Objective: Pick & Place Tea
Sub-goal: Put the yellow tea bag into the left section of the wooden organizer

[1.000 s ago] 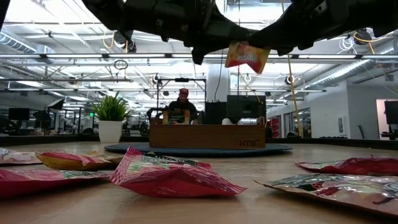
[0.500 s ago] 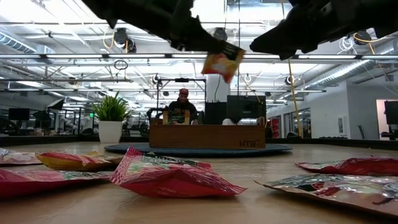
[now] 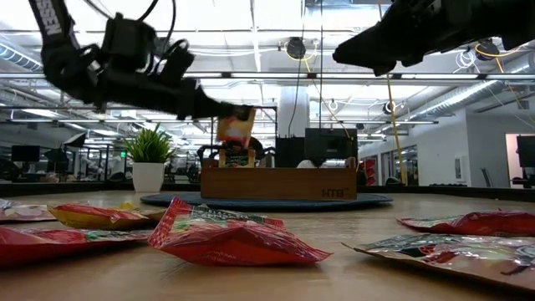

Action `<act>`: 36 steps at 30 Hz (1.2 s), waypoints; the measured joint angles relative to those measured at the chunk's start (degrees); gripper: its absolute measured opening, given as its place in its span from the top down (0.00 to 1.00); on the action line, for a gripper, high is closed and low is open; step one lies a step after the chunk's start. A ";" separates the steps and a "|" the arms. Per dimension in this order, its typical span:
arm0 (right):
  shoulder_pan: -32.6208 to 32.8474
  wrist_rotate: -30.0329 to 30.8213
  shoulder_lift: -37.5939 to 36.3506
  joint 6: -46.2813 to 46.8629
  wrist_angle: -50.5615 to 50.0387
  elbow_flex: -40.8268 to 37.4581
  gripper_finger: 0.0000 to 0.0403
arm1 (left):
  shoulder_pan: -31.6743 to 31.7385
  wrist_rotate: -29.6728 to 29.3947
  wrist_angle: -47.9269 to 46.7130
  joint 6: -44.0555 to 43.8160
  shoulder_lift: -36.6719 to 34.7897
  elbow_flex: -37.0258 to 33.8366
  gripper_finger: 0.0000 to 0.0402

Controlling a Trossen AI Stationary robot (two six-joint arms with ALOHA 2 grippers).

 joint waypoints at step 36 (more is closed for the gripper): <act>-1.14 -0.05 0.00 -1.36 0.57 0.00 0.84 | 2.58 2.99 -0.87 7.18 10.19 2.52 0.99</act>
